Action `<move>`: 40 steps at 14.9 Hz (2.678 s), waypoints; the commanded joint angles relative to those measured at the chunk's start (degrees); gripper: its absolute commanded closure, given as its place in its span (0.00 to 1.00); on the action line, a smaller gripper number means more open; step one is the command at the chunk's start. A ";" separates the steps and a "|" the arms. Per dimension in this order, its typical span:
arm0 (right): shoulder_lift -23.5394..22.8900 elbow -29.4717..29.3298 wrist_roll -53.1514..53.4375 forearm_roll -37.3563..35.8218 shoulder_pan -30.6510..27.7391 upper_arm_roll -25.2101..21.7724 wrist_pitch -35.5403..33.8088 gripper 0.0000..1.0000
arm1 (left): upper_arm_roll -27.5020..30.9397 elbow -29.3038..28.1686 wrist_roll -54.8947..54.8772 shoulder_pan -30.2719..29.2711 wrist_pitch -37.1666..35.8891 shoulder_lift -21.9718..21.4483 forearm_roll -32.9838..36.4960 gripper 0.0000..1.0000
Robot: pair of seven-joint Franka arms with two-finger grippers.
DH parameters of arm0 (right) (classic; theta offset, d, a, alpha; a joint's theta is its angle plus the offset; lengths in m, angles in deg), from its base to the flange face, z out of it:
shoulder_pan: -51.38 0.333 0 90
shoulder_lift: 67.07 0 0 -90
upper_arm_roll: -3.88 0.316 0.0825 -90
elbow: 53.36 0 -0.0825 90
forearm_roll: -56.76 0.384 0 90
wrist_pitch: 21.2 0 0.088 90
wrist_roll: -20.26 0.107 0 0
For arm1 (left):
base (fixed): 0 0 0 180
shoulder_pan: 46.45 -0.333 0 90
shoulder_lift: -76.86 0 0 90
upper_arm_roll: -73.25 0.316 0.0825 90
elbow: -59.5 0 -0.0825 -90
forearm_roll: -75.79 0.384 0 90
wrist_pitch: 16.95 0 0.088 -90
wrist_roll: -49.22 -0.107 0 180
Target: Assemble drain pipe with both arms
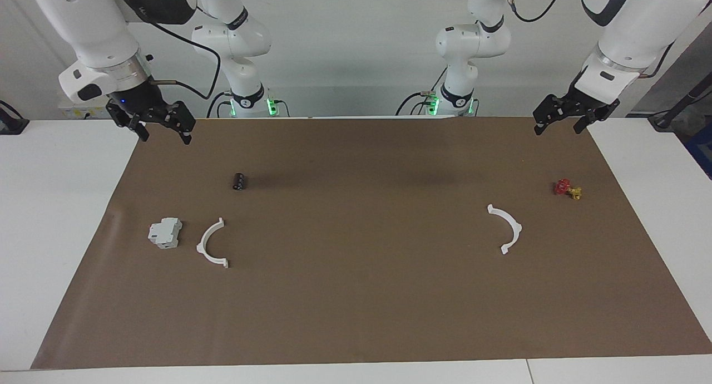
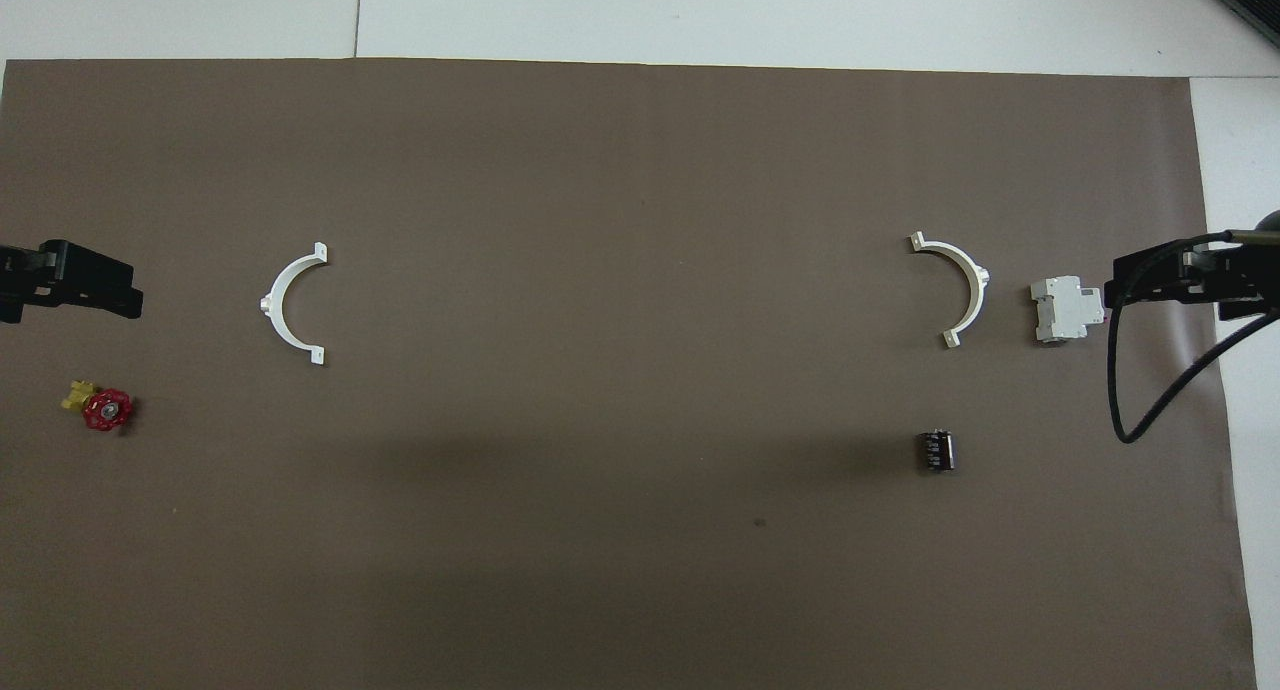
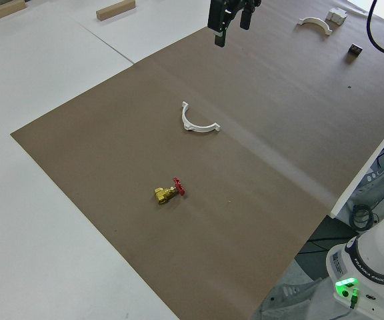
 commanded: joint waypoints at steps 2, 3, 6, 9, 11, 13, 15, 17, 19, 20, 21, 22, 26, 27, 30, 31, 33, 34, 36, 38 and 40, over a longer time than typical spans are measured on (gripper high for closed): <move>-0.08 -0.72 -1.02 0.44 -0.18 0.09 -0.77 0.00 | 0.01 -1.35 0.33 -0.18 0.32 -1.36 -0.01 0.00; -0.08 -0.72 -1.11 0.61 -0.18 0.09 -0.77 0.00 | 0.01 -1.35 0.33 -0.18 0.32 -1.36 -0.01 0.00; 0.36 0.34 -0.49 1.14 -0.26 0.09 -0.34 0.00 | 0.01 -1.35 0.33 -0.18 0.32 -1.36 -0.01 0.00; 2.20 4.90 -1.20 1.23 0.00 0.09 5.27 0.00 | 0.01 -1.35 0.33 -0.18 0.32 -1.36 -0.01 0.00; 1.86 5.43 -3.82 1.23 0.09 0.18 8.78 0.00 | 0.01 -1.35 0.33 -0.18 0.32 -1.36 -0.01 0.00; 0.19 6.92 -7.68 1.32 0.00 0.18 12.39 0.00 | 0.01 -1.35 0.33 -0.18 0.32 -1.36 -0.01 0.00; -4.10 7.37 -13.91 1.67 -0.18 0.18 17.31 0.00 | 0.01 -1.35 0.33 -0.18 0.32 -1.36 -0.01 0.00; -9.19 7.46 -21.20 4.47 -0.79 0.18 22.93 0.00 | 0.01 -1.35 0.33 -0.18 0.32 -1.36 -0.01 0.00; -14.03 9.20 -29.29 6.32 -0.97 0.18 30.38 0.00 | 0.01 -1.35 0.33 -0.18 0.32 -1.36 -0.01 0.00; -15.19 11.65 -31.76 6.33 -0.97 0.18 34.95 0.00 | 0.01 -1.35 0.33 -0.27 0.32 -1.36 -0.01 0.00; -16.15 14.63 -34.83 6.33 -0.97 0.18 38.91 0.00 | 0.01 -1.35 0.33 -0.18 0.32 -1.36 -0.01 0.00; -17.38 16.58 -37.90 6.42 -1.32 0.18 42.43 0.00 | 0.01 -1.35 0.33 -0.18 0.32 -1.36 -0.01 0.00; -22.13 18.53 -45.21 6.50 -3.51 0.27 48.96 0.01 | 0.01 -1.35 0.33 -0.18 0.32 -1.36 -0.01 0.00; -22.66 18.62 -45.58 6.59 -3.60 0.27 49.23 0.06 | 0.01 -1.35 0.33 -0.27 0.32 -1.36 -0.01 0.00; -23.11 18.88 -45.76 6.59 -3.52 0.27 49.24 0.22 | 0.01 -1.35 0.33 -0.27 0.32 -1.36 -0.01 0.00; -23.19 18.88 -45.76 6.59 -3.43 0.27 49.32 0.33 | 0.01 -1.35 0.33 -0.18 0.32 -1.36 -0.01 0.00; -23.63 18.79 -45.58 7.72 -3.17 0.36 50.46 0.57 | 0.01 -1.35 0.33 -0.18 0.32 -1.36 -0.01 0.00; -24.42 18.79 -45.84 9.39 -3.08 0.36 50.73 0.68 | 0.01 -1.35 0.33 -0.18 0.32 -1.36 -0.01 0.00; -24.86 18.62 -46.89 10.11 -3.08 0.36 51.25 1.00 | 0.01 -1.35 0.33 -0.18 0.32 -1.36 -0.01 0.00; -24.95 16.44 -47.33 10.11 -3.16 0.27 50.13 1.00 | 0.01 -1.35 0.33 -0.18 0.32 -1.36 -0.01 0.00; -24.25 12.49 -46.12 9.93 -2.64 0.27 43.48 1.00 | 0.01 -1.35 0.33 -0.18 0.41 -1.36 -0.01 0.00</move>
